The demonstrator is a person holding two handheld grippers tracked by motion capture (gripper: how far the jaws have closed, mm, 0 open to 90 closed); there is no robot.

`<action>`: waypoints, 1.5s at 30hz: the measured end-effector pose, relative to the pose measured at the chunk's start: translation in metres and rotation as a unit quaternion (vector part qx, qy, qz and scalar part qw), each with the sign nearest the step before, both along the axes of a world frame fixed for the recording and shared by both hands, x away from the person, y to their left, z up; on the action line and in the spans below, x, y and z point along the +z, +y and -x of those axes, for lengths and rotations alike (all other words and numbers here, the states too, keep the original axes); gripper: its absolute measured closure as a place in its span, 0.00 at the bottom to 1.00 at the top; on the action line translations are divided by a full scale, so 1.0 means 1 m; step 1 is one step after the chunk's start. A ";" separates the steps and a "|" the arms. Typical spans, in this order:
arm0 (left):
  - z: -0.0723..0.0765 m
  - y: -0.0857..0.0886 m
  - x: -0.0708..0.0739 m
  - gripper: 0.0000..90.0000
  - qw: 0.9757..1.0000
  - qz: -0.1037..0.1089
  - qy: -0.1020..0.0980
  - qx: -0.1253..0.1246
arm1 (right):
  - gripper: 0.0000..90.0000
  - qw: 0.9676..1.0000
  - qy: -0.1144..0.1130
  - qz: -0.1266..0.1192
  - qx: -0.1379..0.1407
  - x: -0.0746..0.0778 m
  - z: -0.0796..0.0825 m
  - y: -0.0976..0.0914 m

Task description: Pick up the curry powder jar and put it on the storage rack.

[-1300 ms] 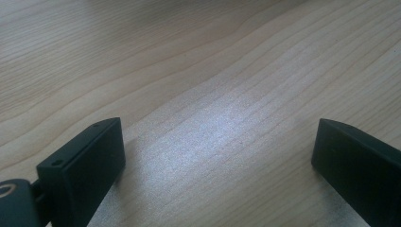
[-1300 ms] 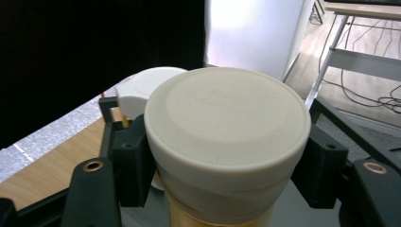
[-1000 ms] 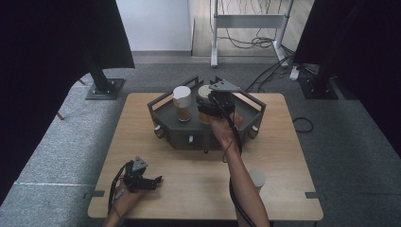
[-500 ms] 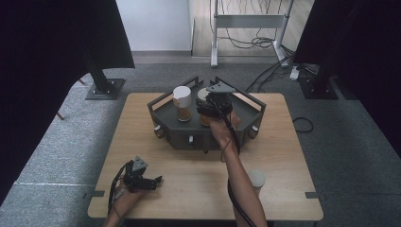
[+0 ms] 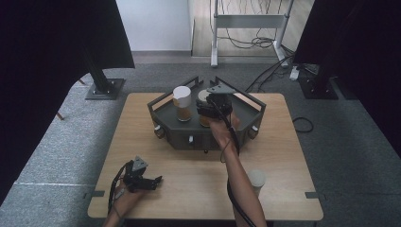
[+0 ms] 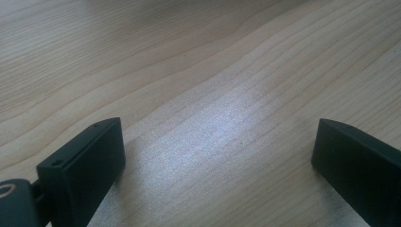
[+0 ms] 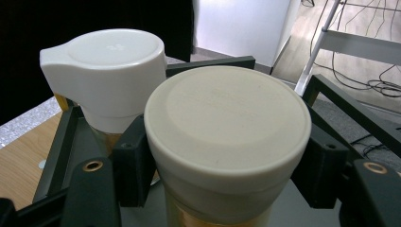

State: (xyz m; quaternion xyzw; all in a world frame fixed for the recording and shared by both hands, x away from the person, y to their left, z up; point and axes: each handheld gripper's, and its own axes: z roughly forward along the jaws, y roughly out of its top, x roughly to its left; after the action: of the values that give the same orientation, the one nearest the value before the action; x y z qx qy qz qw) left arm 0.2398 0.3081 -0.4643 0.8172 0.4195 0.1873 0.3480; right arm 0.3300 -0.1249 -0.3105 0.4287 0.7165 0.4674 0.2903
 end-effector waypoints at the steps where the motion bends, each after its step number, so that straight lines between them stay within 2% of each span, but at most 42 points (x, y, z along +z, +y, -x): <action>1: 0.000 0.000 0.000 0.04 1.000 0.000 0.000 0.000 | 0.37 1.000 0.001 -0.002 0.000 0.000 0.000 0.000; 4: 0.000 0.000 0.000 0.04 1.000 0.000 0.000 0.000 | 0.36 1.000 0.000 -0.007 0.000 -0.002 0.000 -0.003; 11: 0.000 0.000 0.000 0.04 1.000 0.000 0.000 -0.001 | 0.29 1.000 0.003 -0.013 0.000 -0.002 0.000 -0.004; 13: 0.000 0.000 0.000 0.04 1.000 0.000 0.000 -0.001 | 0.25 1.000 0.001 -0.012 -0.001 -0.002 0.000 -0.003; 17: 0.000 0.000 0.000 0.04 1.000 0.000 0.000 -0.002 | 0.15 1.000 0.010 -0.026 0.007 -0.004 -0.003 -0.006; 20: 0.000 0.000 0.000 0.04 1.000 0.000 0.000 -0.002 | 0.12 0.999 0.012 -0.033 0.010 -0.006 -0.004 -0.008; 28: 0.000 0.000 0.000 0.04 1.000 0.000 0.000 -0.002 | 0.11 0.999 0.009 -0.037 0.011 -0.006 0.000 -0.011; 33: 0.000 0.000 0.000 0.04 1.000 -0.001 0.000 -0.002 | 0.11 1.000 0.004 -0.025 0.013 -0.004 0.006 -0.012; 45: 0.000 0.000 0.000 0.04 1.000 -0.001 0.000 -0.001 | 0.11 1.000 0.005 -0.024 0.014 0.001 0.016 -0.019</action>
State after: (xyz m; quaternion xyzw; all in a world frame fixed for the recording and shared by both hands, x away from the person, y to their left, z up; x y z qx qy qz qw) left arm 0.2397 0.3080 -0.4642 0.8179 0.4184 0.1872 0.3476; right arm 0.3137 -0.1441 -0.3095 0.4280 0.7124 0.4863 0.2697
